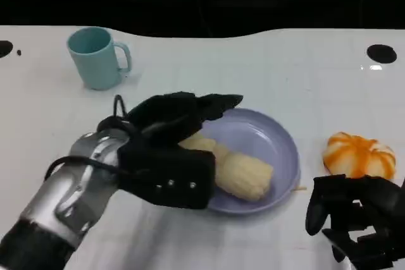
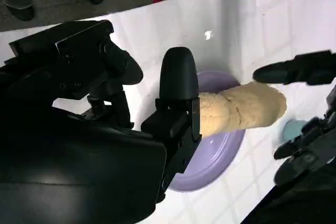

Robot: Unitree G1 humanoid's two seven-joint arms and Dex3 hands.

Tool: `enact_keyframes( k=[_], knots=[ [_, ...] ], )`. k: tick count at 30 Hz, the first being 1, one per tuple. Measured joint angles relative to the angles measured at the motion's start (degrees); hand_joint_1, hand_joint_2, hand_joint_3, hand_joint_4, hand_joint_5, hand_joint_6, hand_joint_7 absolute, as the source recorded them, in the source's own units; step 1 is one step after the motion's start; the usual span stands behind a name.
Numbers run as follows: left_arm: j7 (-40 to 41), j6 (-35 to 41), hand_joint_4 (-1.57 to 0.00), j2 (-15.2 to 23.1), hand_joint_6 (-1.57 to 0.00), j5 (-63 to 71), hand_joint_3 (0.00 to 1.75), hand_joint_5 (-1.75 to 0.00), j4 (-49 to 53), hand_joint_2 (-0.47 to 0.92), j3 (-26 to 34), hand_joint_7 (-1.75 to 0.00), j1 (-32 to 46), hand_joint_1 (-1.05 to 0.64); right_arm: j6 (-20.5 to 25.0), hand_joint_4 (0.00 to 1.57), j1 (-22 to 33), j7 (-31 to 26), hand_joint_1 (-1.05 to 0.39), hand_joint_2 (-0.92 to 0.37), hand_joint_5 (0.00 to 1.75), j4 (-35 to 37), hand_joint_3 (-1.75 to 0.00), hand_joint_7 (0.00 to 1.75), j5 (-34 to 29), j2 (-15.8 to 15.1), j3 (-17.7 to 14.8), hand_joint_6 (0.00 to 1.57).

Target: Grasp the towel on the left side of the plate with the left hand and place it into the plate.

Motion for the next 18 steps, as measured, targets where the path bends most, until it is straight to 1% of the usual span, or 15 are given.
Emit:
enact_keyframes(
  k=[2,6,8,10,11,12,13,15,16,17,18],
  knots=[
    [-2.06,1.23,-0.24,0.62,-0.19,-4.7,0.09,-0.33,-3.43,0.92,2.74,-0.05,3.18,-0.67,-0.24,0.66,-0.1,0.04,0.09,-0.67,1.7,0.3,-0.98,1.45,-0.02,-0.01,-0.08,0.65],
    [-5.94,2.65,-0.3,1.1,-0.23,-14.76,0.14,-0.37,-8.32,0.92,7.85,-0.05,9.36,-0.53,-0.48,0.66,-0.19,0.05,0.1,-0.67,1.69,0.79,-0.98,1.44,-0.01,0.01,-0.12,0.65],
    [-7.34,3.58,-0.32,1.15,-0.25,-19.55,0.14,-0.39,-10.65,0.92,10.14,-0.06,12.44,-0.5,-0.52,0.66,-0.15,0.04,0.1,-0.67,1.69,0.86,-0.98,1.44,0.02,0.05,-0.15,0.65],
    [-7.72,4.97,-0.47,1.04,-0.36,-22.86,0.17,-0.51,-12.83,0.92,11.77,-0.1,14.79,-0.35,-0.53,0.66,-0.15,0.04,0.09,-0.67,1.69,0.85,-0.98,1.44,0.05,0.11,-0.14,0.65],
    [-7.72,5.96,-0.51,0.87,-0.41,-24.8,0.18,-0.55,-14.68,0.92,12.82,-0.12,16.38,-0.32,-0.55,0.66,-0.09,0.03,0.09,-0.67,1.69,0.8,-0.97,1.44,0.03,0.11,-0.14,0.65],
    [-7.72,6.74,-0.61,0.67,-0.53,-26.37,0.19,-0.63,-16.25,0.92,13.62,-0.17,17.74,-0.28,-0.53,0.66,-0.07,0.03,0.09,-0.68,1.69,0.78,-0.97,1.44,0.0,0.1,-0.13,0.65],
    [-7.72,7.92,-0.72,0.37,-0.7,-28.3,0.19,-0.72,-18.26,0.91,14.51,-0.22,19.37,-0.26,-0.5,0.66,-0.04,0.03,0.09,-0.68,1.69,0.69,-0.97,1.44,0.0,0.1,-0.12,0.65],
    [-7.53,11.28,-0.77,-0.32,-0.79,-31.16,0.19,-0.77,-22.17,0.9,16.14,-0.23,22.52,-0.25,-0.48,0.66,-0.04,0.03,0.09,-0.68,1.69,0.55,-0.97,1.44,0.01,0.08,-0.13,0.65],
    [-7.33,12.88,-0.82,-0.65,-0.91,-32.0,0.33,-0.9,-23.6,0.86,16.63,-0.26,23.65,-0.2,-0.47,0.65,-0.02,0.03,0.09,-0.68,1.69,0.54,-0.97,1.44,0.0,0.07,-0.15,0.64],
    [-6.48,15.16,-0.81,-1.16,-1.01,-32.88,0.68,-1.11,-25.5,0.73,17.2,-0.31,25.02,-0.15,-0.46,0.65,-0.08,0.05,0.09,-0.68,1.69,0.49,-0.96,1.44,0.02,0.08,-0.12,0.64],
    [-4.94,18.37,-0.8,-2.24,-1.04,-34.41,0.88,-1.22,-28.1,0.65,18.08,-0.35,26.94,-0.13,-0.42,0.65,-0.08,0.07,0.09,-0.68,1.69,0.42,-0.96,1.44,0.03,0.06,-0.16,0.64]
  ],
)
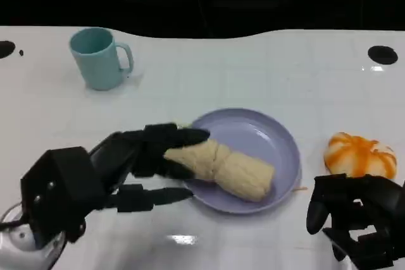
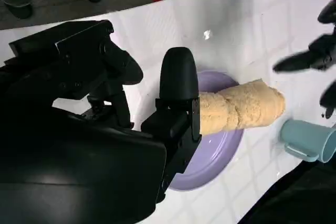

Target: Grasp the towel on the left side of the plate with the left hand and place it into the plate.

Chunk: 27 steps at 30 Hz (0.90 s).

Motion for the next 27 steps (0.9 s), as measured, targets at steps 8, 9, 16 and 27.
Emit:
enact_keyframes(
  k=[8,9,16,27],
  knots=[
    [3.77,18.0,-0.78,-1.15,-0.83,-5.01,1.28,-1.73,-12.66,0.49,1.83,-1.4,6.85,-0.1,-0.4,0.66,0.08,0.55,0.1,-0.67,1.69,0.1,-0.97,1.43,0.09,-0.07,-0.36,0.65],
    [3.98,19.55,-0.77,-1.26,-0.8,-5.55,1.3,-1.74,-12.78,0.49,1.96,-1.46,6.84,-0.1,-0.4,0.66,0.16,0.55,0.1,-0.67,1.69,0.1,-0.98,1.43,0.14,-0.07,-0.45,0.66],
    [4.88,28.92,-0.79,-2.05,-0.77,-9.44,1.31,-1.75,-10.39,0.49,3.16,-1.56,6.22,-0.1,-0.52,0.66,0.62,0.44,0.1,-0.67,1.69,0.06,-0.98,1.43,0.67,-0.06,-1.19,0.66],
    [4.87,30.42,-0.79,-1.52,-0.74,-11.03,1.28,-1.75,-8.61,0.51,3.42,-1.6,4.46,-0.11,-1.39,0.67,0.7,0.27,0.09,-0.66,1.69,0.12,-1.0,1.44,0.63,0.03,-1.43,0.67]
  ],
)
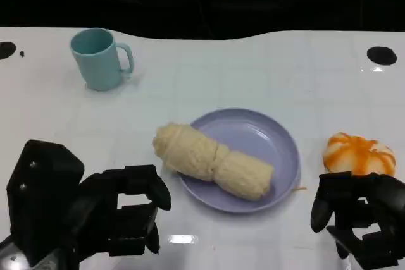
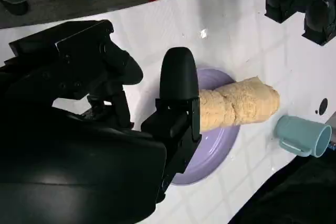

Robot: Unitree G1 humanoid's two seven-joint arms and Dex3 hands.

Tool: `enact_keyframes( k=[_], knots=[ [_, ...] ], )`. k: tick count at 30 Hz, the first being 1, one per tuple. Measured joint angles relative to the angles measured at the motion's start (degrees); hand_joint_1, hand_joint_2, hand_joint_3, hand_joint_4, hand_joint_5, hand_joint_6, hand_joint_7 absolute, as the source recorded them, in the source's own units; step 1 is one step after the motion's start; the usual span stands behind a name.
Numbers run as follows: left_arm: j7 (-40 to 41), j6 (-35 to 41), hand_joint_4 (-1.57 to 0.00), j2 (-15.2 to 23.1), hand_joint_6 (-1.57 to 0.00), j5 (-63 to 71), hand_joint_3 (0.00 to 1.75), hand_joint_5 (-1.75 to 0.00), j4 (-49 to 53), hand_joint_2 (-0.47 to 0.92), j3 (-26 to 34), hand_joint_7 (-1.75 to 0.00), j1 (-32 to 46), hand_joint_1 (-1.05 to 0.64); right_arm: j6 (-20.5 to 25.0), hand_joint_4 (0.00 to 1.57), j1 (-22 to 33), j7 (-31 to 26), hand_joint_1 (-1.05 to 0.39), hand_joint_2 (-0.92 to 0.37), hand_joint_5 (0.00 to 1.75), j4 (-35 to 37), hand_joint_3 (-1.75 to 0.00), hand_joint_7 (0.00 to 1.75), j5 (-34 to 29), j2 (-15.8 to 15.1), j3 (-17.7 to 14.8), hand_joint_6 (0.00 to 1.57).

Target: Grasp the towel on the left side of the plate with the left hand and place it into the plate.

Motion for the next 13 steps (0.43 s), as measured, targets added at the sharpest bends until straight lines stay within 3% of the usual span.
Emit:
enact_keyframes(
  k=[13],
  knots=[
    [-0.68,-0.2,-0.77,1.98,-0.73,-0.52,1.27,-1.75,1.32,0.51,0.05,-1.61,-0.28,-0.1,-0.01,0.67,0.0,-0.8,0.09,-0.65,1.69,0.0,-0.99,1.45,-0.18,0.14,0.52,0.65]
  ],
)
